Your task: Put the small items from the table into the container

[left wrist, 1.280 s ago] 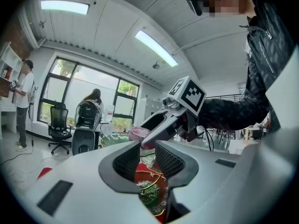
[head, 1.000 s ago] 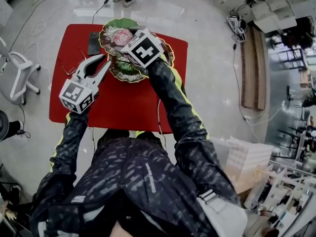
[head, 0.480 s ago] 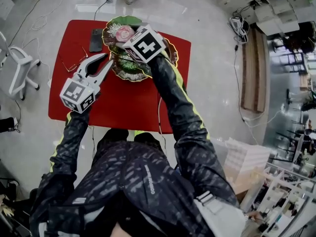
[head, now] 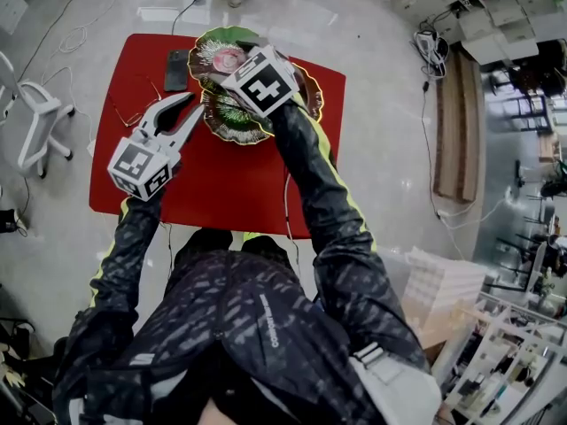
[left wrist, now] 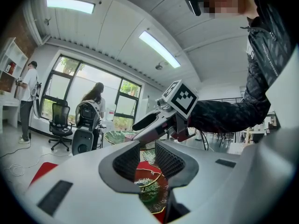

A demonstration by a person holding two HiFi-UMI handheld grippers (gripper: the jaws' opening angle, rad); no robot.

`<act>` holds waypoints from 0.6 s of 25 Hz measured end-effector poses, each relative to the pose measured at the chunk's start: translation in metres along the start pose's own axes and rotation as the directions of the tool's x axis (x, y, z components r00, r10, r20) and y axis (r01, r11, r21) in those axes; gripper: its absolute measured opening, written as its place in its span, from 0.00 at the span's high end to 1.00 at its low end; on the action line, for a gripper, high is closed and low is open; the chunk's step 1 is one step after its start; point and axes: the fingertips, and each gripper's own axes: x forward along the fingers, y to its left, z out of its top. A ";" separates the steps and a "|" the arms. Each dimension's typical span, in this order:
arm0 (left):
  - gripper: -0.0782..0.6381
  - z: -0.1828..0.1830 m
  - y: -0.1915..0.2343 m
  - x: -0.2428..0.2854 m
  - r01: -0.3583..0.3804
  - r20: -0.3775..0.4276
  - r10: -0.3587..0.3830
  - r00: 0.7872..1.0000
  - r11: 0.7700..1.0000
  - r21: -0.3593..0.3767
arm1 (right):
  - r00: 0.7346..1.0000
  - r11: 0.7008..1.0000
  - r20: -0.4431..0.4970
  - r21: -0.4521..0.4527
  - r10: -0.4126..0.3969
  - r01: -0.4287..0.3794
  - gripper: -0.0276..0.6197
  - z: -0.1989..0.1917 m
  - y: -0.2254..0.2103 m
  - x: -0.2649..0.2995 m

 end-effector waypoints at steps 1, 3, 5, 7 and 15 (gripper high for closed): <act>0.77 0.001 0.000 -0.001 -0.004 0.000 0.004 1.000 1.000 0.001 | 1.000 1.000 0.005 -0.006 -0.009 0.009 0.46 0.002 0.001 -0.004; 0.77 0.001 0.001 -0.002 -0.013 -0.002 0.013 1.000 1.000 0.000 | 0.999 0.999 0.019 -0.018 -0.033 0.034 0.47 0.006 0.002 -0.010; 0.77 0.000 0.002 -0.003 -0.014 -0.007 0.014 1.000 1.000 -0.006 | 0.998 0.998 0.037 -0.023 -0.050 0.051 0.47 0.009 0.006 -0.016; 0.77 -0.001 0.000 -0.004 -0.009 -0.011 0.009 1.000 1.000 -0.012 | 0.996 0.998 0.064 -0.015 -0.059 0.060 0.47 0.011 0.014 -0.025; 0.77 0.000 -0.029 -0.014 0.003 -0.005 -0.003 1.000 1.000 -0.022 | 0.991 0.999 0.123 0.031 -0.046 0.043 0.58 -0.011 0.059 -0.055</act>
